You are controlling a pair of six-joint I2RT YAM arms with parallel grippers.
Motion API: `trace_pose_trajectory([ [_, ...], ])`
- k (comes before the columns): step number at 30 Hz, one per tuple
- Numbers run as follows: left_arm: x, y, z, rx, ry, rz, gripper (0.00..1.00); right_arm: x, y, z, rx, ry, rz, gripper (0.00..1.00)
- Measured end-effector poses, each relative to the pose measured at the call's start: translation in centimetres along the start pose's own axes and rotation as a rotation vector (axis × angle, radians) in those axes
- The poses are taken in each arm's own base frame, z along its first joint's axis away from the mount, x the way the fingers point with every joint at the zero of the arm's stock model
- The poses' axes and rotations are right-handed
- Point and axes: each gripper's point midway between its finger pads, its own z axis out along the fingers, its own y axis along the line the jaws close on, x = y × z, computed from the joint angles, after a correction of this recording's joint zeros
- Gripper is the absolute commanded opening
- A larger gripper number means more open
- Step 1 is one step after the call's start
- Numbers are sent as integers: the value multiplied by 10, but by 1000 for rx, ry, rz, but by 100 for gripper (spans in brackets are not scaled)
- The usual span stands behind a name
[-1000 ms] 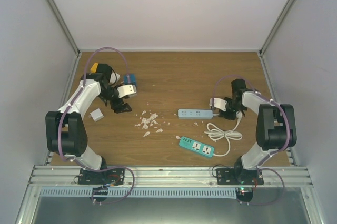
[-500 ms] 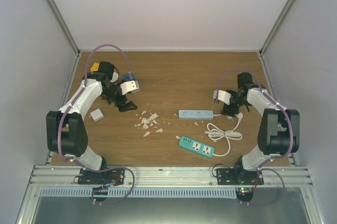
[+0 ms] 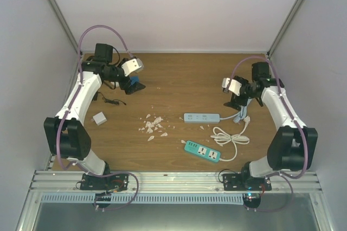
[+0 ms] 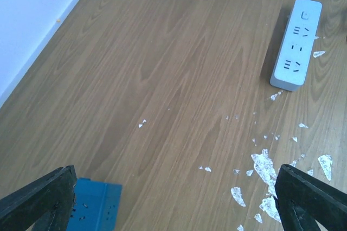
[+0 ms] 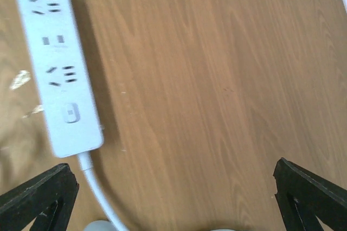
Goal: Pull the plug off the socket
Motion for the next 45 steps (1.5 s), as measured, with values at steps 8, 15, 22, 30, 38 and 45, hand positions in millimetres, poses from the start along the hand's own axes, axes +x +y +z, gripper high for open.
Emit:
trace_pose_trajectory([
  [8, 9, -20, 19, 65, 28, 9, 99, 0, 94, -3, -220, -25, -59, 93],
  [15, 24, -38, 34, 116, 59, 2, 99, 16, 182, 20, -433, 24, -88, 78],
  [22, 31, -44, 41, 127, 76, 0, 99, 39, 177, 45, -386, 130, -44, 54],
  [30, 33, -40, 42, 104, 85, 12, 99, 78, 145, 48, -250, 254, 32, 45],
  [38, 40, -39, 44, 96, 108, 8, 99, 113, 124, 32, -167, 322, 111, 41],
  [45, 41, -37, 44, 84, 116, 9, 99, 144, 112, 14, -105, 366, 221, 55],
])
